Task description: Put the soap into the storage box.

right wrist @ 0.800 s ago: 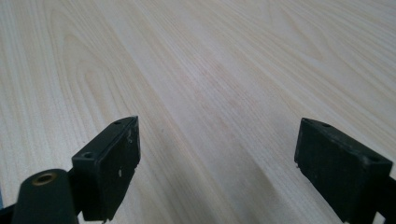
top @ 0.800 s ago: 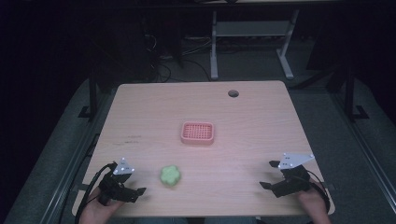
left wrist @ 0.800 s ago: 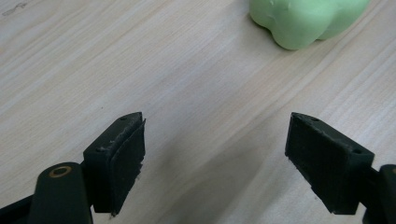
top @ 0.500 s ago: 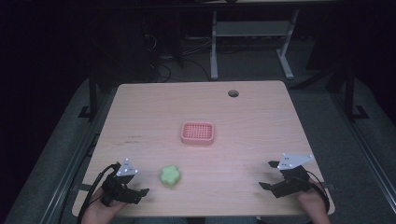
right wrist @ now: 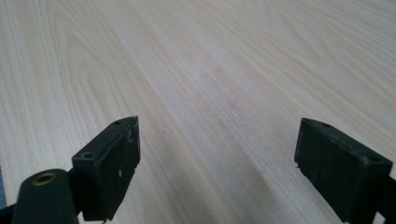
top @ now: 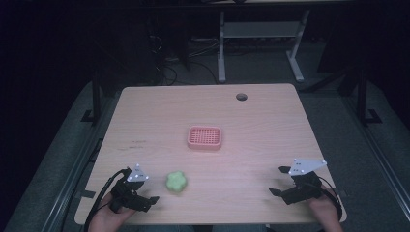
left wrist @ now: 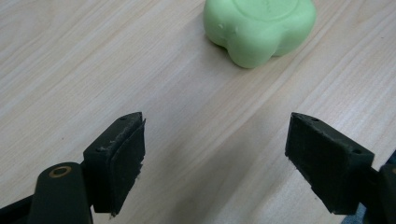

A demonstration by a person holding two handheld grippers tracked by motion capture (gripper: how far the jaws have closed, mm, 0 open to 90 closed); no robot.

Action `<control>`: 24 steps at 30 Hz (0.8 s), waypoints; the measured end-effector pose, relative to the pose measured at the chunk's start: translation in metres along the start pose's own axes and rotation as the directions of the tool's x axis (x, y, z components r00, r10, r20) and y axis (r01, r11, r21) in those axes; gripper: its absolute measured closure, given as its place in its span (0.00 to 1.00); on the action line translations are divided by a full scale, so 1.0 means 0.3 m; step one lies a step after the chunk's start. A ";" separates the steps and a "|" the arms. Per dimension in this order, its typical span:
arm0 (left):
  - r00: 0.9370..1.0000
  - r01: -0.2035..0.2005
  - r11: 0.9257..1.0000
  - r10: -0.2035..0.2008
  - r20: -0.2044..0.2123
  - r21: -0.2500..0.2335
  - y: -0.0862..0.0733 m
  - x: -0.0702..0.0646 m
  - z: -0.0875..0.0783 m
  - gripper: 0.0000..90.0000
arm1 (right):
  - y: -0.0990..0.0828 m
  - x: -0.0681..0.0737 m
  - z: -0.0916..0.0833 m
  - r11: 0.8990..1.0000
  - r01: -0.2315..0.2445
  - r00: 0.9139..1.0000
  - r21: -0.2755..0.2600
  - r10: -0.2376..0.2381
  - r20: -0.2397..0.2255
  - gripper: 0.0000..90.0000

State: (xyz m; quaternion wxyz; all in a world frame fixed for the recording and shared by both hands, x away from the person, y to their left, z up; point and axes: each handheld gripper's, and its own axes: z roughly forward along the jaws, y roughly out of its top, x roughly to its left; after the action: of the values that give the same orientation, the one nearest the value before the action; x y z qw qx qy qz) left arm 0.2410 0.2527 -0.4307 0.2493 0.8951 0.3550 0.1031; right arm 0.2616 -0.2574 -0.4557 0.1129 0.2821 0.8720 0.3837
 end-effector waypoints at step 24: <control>0.997 -0.066 0.994 0.064 0.031 0.088 0.170 -0.047 0.017 0.22 | 0.001 -0.001 -0.001 1.000 -0.003 1.000 -0.006 0.003 -0.006 0.15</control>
State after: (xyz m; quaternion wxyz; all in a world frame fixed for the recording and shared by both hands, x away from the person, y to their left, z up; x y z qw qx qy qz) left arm 0.2624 0.2092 -0.4085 0.2106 0.9178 0.3264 0.0826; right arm 0.2619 -0.2576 -0.4554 0.1104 0.2820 0.8708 0.3872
